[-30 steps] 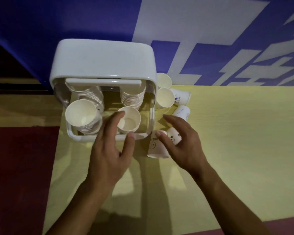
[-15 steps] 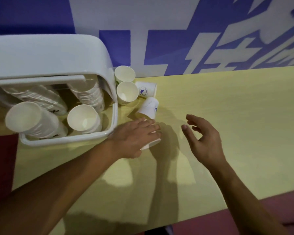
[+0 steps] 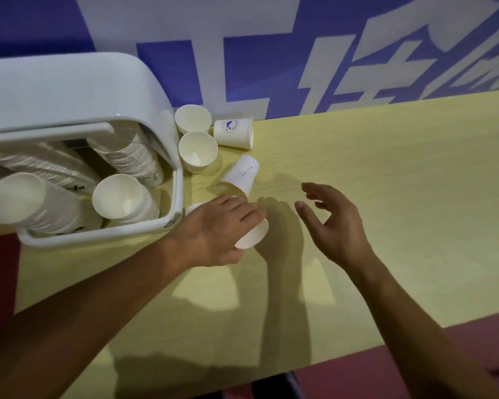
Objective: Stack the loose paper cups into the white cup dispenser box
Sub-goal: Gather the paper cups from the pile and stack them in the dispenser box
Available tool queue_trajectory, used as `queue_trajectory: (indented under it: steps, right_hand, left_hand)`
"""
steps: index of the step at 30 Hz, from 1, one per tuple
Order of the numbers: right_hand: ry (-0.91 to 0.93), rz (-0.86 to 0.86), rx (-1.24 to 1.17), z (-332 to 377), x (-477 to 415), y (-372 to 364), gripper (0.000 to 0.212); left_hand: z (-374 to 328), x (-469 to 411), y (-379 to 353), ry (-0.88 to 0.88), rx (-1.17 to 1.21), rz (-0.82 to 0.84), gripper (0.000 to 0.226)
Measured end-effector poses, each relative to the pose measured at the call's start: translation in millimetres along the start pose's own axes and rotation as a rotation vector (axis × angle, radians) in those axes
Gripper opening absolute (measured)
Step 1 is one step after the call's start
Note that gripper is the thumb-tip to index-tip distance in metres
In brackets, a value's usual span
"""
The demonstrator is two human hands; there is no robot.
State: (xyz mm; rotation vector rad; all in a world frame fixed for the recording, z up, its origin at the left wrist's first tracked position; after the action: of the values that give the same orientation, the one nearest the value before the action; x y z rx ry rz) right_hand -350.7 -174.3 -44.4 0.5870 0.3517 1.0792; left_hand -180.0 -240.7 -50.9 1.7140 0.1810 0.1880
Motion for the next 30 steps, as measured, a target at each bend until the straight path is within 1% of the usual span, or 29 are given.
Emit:
queue_trajectory:
  steps: [1, 3, 5, 6, 8, 10, 12, 14, 17, 19, 21, 24, 25, 28, 30]
  right_hand:
    - [0.037, 0.004, 0.004, 6.3, -8.5, -1.6, 0.042]
    - [0.17, 0.061, 0.055, 24.2, -28.2, -13.9, 0.048]
    - [0.353, 0.208, 0.189, 45.0, -47.3, -44.0, 0.066]
    - [0.437, 0.297, 0.287, 53.2, -54.2, -63.7, 0.076]
    - [0.542, 0.448, 0.46, 60.2, -62.7, -101.2, 0.092]
    - [0.589, 0.527, 0.559, 62.2, -67.9, -126.2, 0.095]
    - [0.636, 0.554, 0.616, 60.4, -71.3, -139.2, 0.09]
    - [0.668, 0.578, 0.657, 52.5, -72.0, -144.8, 0.087]
    - [0.653, 0.652, 0.665, 37.3, -68.5, -141.9, 0.094]
    - [0.645, 0.661, 0.658, 32.8, -68.4, -133.5, 0.092]
    - [0.675, 0.629, 0.671, 34.6, -70.0, -124.3, 0.087]
    - [0.755, 0.553, 0.659, 40.6, -69.7, -116.0, 0.07]
    - [0.754, 0.53, 0.648, 42.2, -69.6, -113.2, 0.069]
    - [0.649, 0.446, 0.552, 48.4, -66.5, -99.7, 0.071]
    - [0.497, 0.378, 0.353, 53.6, -59.7, -85.3, 0.071]
  left_hand:
    - [2.4, 4.8, 13.1, 0.054, 0.086, -0.072, 0.07]
    - [12.9, 20.7, 40.3, 0.254, 0.283, -0.196, 0.071]
    - [27.9, 47.1, 57.4, 0.46, 0.484, -0.333, 0.076]
    - [34.3, 62.0, 63.7, 0.53, 0.57, -0.41, 0.076]
    - [43.1, 88.1, 72.0, 0.633, 0.655, -0.526, 0.073]
    - [48.2, 105.9, 74.9, 0.727, 0.685, -0.565, 0.07]
    - [51.0, 117.6, 71.7, 0.806, 0.721, -0.566, 0.072]
    - [52.0, 126.0, 66.5, 0.852, 0.729, -0.556, 0.075]
    - [51.6, 135.9, 60.5, 0.883, 0.736, -0.551, 0.075]
    - [50.8, 141.5, 58.3, 0.894, 0.743, -0.555, 0.077]
    - [48.7, 144.8, 56.0, 0.901, 0.756, -0.544, 0.08]
    - [43.8, 147.0, 54.0, 0.888, 0.786, -0.53, 0.081]
    - [42.3, 147.9, 53.7, 0.881, 0.796, -0.527, 0.08]
    - [40.5, 153.6, 54.9, 0.861, 0.803, -0.535, 0.077]
    - [41.3, 160.5, 57.1, 0.854, 0.81, -0.543, 0.076]
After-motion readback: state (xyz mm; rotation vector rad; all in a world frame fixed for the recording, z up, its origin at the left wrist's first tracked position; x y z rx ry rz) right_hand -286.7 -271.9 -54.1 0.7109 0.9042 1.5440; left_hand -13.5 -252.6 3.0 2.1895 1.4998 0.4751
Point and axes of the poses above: each hand's wrist, its own x-axis away from the middle knuckle, its own y-axis out of the back of the hand, z = x × y, the point moved 10 cm from there along -x, towards the middle knuckle, and after that the axes turned 2 degrees about z, right-handed, at the moved point
